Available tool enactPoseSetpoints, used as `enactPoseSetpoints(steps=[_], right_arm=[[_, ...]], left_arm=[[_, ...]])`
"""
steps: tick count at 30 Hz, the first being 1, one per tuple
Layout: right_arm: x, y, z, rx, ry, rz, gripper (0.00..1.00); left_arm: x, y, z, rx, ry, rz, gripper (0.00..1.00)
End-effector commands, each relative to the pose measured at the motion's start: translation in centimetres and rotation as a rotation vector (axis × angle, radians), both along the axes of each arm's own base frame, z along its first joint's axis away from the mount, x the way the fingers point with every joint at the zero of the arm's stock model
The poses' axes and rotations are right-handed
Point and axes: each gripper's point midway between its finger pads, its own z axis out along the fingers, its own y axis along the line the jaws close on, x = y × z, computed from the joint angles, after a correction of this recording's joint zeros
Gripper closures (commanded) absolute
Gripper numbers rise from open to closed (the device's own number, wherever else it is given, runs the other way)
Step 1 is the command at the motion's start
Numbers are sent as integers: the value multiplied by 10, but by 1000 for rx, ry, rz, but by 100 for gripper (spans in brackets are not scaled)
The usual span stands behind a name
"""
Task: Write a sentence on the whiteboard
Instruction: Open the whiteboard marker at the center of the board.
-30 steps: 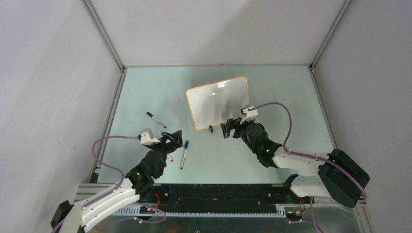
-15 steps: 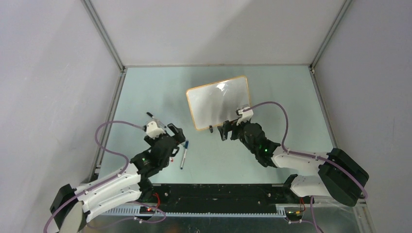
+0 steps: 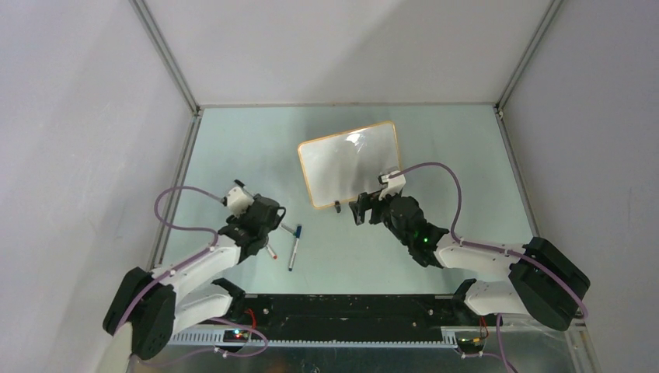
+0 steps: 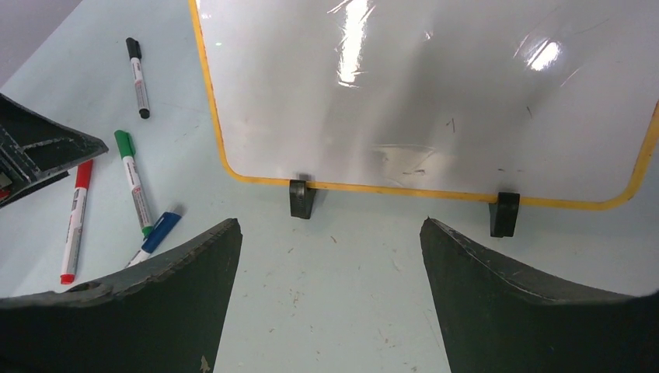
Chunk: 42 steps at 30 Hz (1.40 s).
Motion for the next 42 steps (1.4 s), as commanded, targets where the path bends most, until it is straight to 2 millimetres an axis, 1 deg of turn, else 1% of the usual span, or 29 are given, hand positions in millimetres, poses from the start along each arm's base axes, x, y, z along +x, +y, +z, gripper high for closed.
enactPoseSetpoints(steps=[1, 4, 5, 6, 7, 9, 10, 13, 15, 18, 19, 20, 21, 25, 26, 27, 28, 29, 30, 32, 34, 35, 36, 37, 38, 39, 40, 41, 42], right_arm=[[8, 5, 17, 36, -23, -12, 12], [9, 5, 16, 35, -22, -16, 12], [10, 4, 15, 32, -20, -18, 12], [11, 4, 15, 31, -19, -21, 12], [11, 5, 14, 26, -15, -22, 12], [11, 5, 13, 25, -11, -23, 12], [12, 5, 14, 24, -11, -25, 12], [12, 4, 14, 25, -11, -30, 12], [12, 4, 14, 25, -11, -30, 12], [12, 5, 14, 26, -9, -25, 12], [12, 5, 14, 28, -9, -23, 12], [11, 6, 14, 29, -9, -20, 12], [11, 6, 14, 30, -7, -20, 12], [10, 7, 14, 32, -3, -16, 12], [10, 7, 14, 32, -2, -16, 12], [10, 7, 14, 31, -2, -15, 12], [10, 6, 14, 31, -3, -16, 12], [10, 7, 14, 32, -2, -14, 12], [10, 7, 15, 34, -2, -14, 12], [9, 8, 15, 35, -1, -8, 12], [7, 11, 16, 39, -2, 9, 12], [5, 13, 16, 42, -1, 24, 13], [2, 17, 17, 41, -6, 43, 13], [-2, 23, 17, 41, -7, 77, 13], [-7, 30, 20, 43, -24, 112, 13], [-12, 37, 19, 43, -22, 159, 13], [-17, 45, 21, 51, -35, 193, 13], [-24, 53, 18, 54, -26, 241, 13], [-29, 61, 21, 70, -31, 275, 13]], left_arm=[[20, -8, 18, -46, -21, 46, 29], [27, -3, 25, 4, 21, 88, 35], [24, 0, 24, 26, 50, 96, 35], [29, 0, 28, 38, 53, 106, 36], [25, 3, 26, 51, 81, 122, 36], [29, 1, 29, 57, 99, 144, 36], [29, 1, 25, 66, 119, 146, 36], [32, -1, 26, 72, 141, 152, 34], [34, -3, 24, 75, 149, 151, 34], [39, -7, 13, 54, 173, 143, 34], [37, -9, 4, 46, 200, 134, 35], [43, -9, 1, 25, 189, 138, 36], [38, -11, -12, 12, 225, 130, 39], [39, -10, -36, -31, 254, 143, 51], [40, -11, -38, -38, 254, 145, 58], [40, -13, -41, -43, 265, 144, 62], [41, -14, -41, -46, 266, 143, 72], [41, -14, -42, -51, 272, 147, 78], [40, -14, -43, -54, 275, 149, 91], [38, -14, -45, -65, 272, 163, 99], [38, -15, -40, -97, 226, 159, 100], [42, -17, -35, -120, 188, 157, 100], [35, -15, -34, -135, 167, 155, 100], [40, -18, -28, -165, 117, 149, 100], [32, -15, -26, -186, 85, 145, 100], [36, -17, -20, -223, 27, 144, 100], [27, -16, -21, -253, -3, 133, 100], [37, -22, -9, -304, -89, 111, 100], [28, -23, -11, -339, -116, 86, 100]])
